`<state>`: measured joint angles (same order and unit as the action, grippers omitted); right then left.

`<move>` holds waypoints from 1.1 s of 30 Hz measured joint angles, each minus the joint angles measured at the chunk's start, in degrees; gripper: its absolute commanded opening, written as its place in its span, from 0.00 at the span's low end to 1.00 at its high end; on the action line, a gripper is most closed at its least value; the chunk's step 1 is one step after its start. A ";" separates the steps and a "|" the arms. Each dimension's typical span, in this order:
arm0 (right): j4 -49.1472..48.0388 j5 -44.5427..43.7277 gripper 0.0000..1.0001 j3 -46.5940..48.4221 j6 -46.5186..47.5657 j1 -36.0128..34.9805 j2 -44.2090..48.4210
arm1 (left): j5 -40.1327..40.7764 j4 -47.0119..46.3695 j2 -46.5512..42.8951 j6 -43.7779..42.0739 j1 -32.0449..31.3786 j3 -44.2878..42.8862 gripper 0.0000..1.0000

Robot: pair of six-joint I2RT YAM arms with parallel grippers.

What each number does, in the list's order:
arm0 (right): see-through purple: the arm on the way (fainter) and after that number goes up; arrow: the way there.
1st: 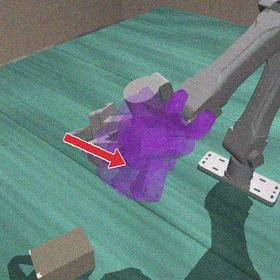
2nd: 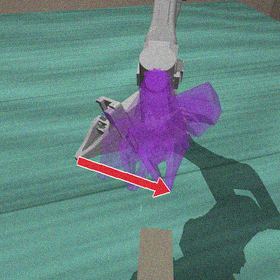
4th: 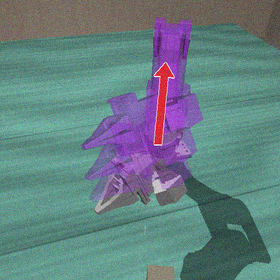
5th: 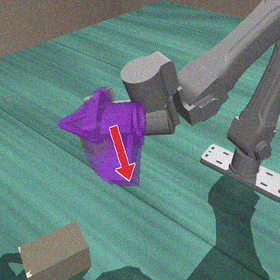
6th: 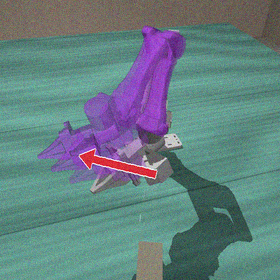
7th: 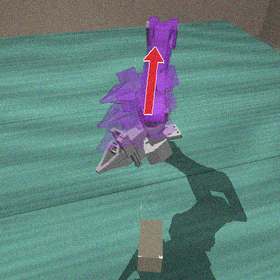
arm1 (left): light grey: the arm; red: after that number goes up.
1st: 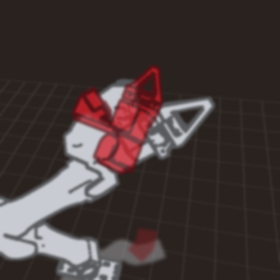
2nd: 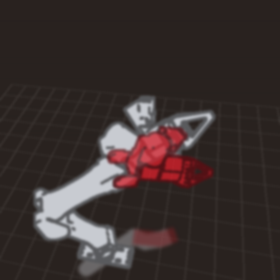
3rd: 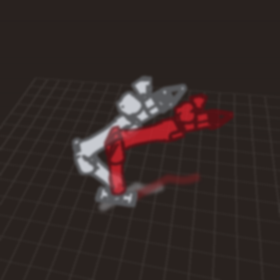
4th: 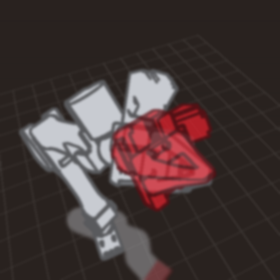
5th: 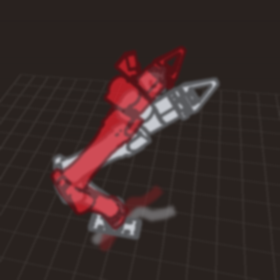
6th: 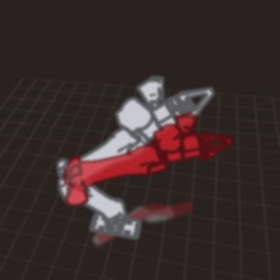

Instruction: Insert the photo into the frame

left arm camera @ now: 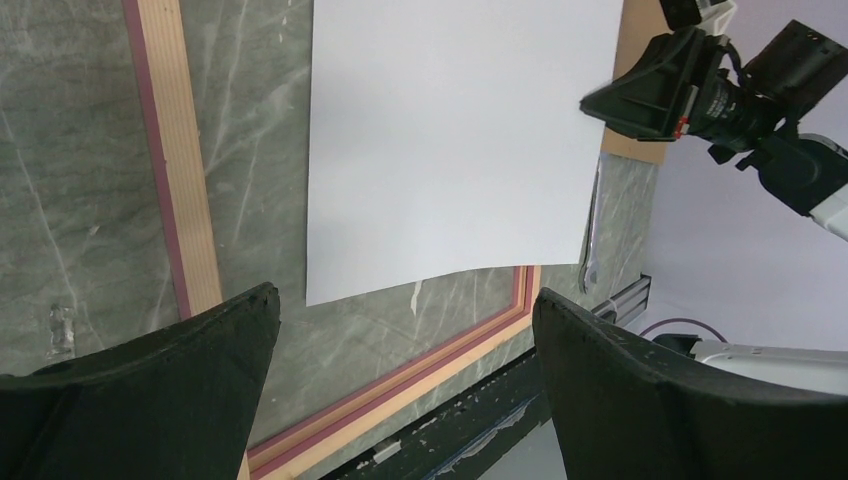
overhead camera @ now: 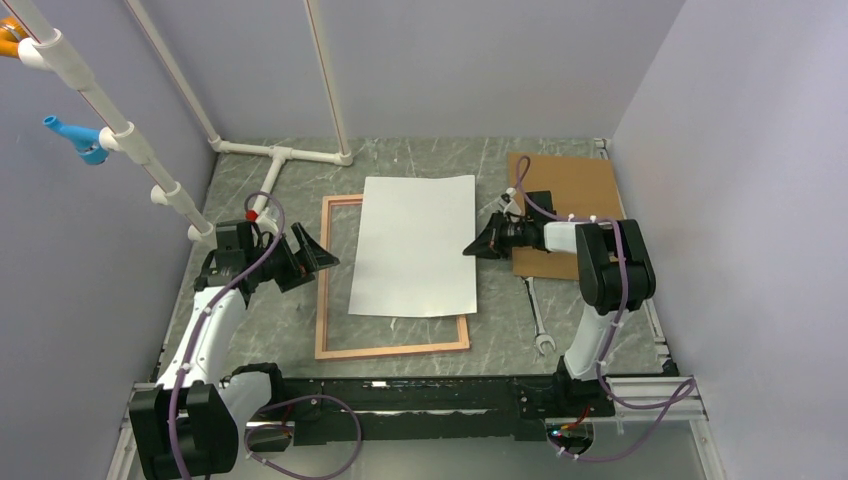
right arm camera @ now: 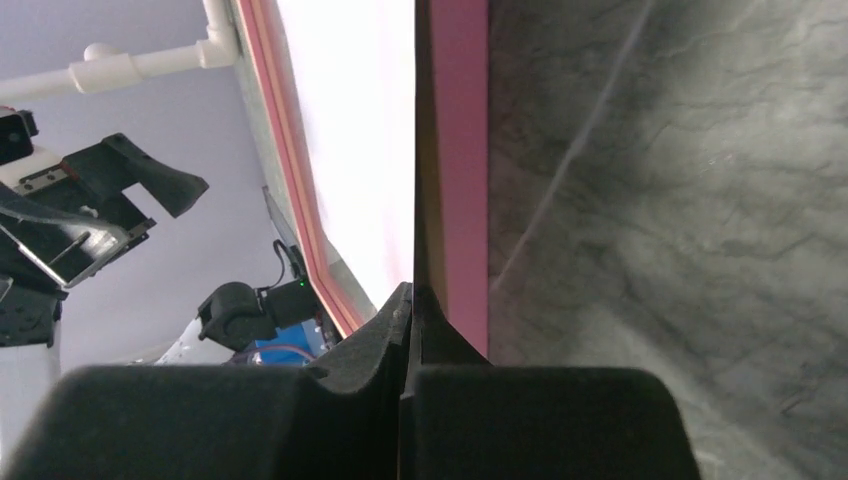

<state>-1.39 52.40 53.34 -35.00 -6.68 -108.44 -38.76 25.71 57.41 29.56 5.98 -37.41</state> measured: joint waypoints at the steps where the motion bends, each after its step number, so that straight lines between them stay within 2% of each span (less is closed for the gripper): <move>1: 0.70 0.00 0.00 0.04 0.24 0.00 0.85 | 0.02 0.22 -0.02 -0.09 0.00 -0.07 0.99; 8: 7.91 0.20 0.00 2.23 3.45 0.00 4.66 | 0.83 2.40 0.00 -1.55 0.00 -1.31 0.99; 19: 24.15 0.17 0.00 12.00 11.52 -1.07 5.46 | 4.55 7.23 0.09 -6.69 0.00 -4.44 0.99; 24: 29.88 -0.33 0.00 16.50 13.40 -4.13 5.38 | 6.82 9.84 1.05 -10.32 0.00 -5.81 0.99; 33: 34.03 -2.36 0.00 21.62 13.73 -9.31 4.28 | 10.45 10.97 0.90 -14.10 0.00 -5.97 0.99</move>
<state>32.64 50.04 74.96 -21.28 -15.99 -104.16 -28.32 36.69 58.30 15.46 5.98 -43.38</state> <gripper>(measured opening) 0.007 0.994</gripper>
